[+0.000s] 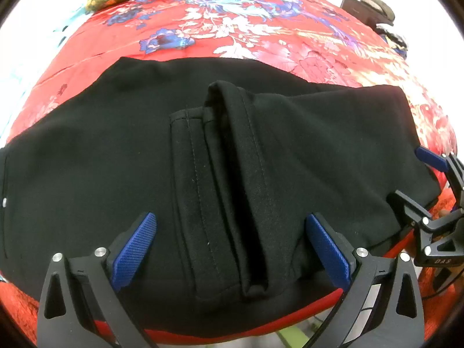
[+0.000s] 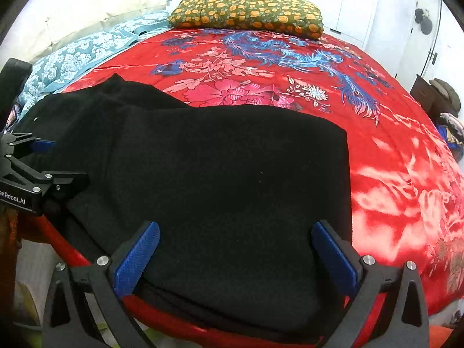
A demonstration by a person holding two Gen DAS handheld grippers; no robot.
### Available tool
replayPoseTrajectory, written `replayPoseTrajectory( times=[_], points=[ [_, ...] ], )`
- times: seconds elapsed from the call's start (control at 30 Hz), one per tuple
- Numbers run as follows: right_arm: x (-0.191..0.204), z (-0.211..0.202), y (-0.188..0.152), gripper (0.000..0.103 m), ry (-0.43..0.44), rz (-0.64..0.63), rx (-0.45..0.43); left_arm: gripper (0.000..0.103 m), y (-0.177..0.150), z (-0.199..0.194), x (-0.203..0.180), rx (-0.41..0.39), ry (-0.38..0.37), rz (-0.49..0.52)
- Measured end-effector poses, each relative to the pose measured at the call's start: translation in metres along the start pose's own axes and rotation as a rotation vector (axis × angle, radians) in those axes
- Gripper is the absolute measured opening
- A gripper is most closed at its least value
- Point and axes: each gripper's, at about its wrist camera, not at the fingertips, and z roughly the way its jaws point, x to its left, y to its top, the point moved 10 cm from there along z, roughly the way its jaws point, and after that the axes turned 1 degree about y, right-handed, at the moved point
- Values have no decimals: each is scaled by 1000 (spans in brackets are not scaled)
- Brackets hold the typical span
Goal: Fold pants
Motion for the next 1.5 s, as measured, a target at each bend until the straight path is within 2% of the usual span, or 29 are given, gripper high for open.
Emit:
replayPoseTrajectory(
  times=[1.27, 1.37, 1.5],
  points=[
    [1, 3, -3, 103, -92, 22, 102, 103, 1, -3, -1, -53, -13, -5],
    [-2, -7, 2, 103, -134, 39, 71, 103, 0, -5, 0, -47, -35, 6],
    [-6, -27, 14, 103, -219, 21, 23, 102, 5, -14, 4, -70, -30, -31]
  ],
)
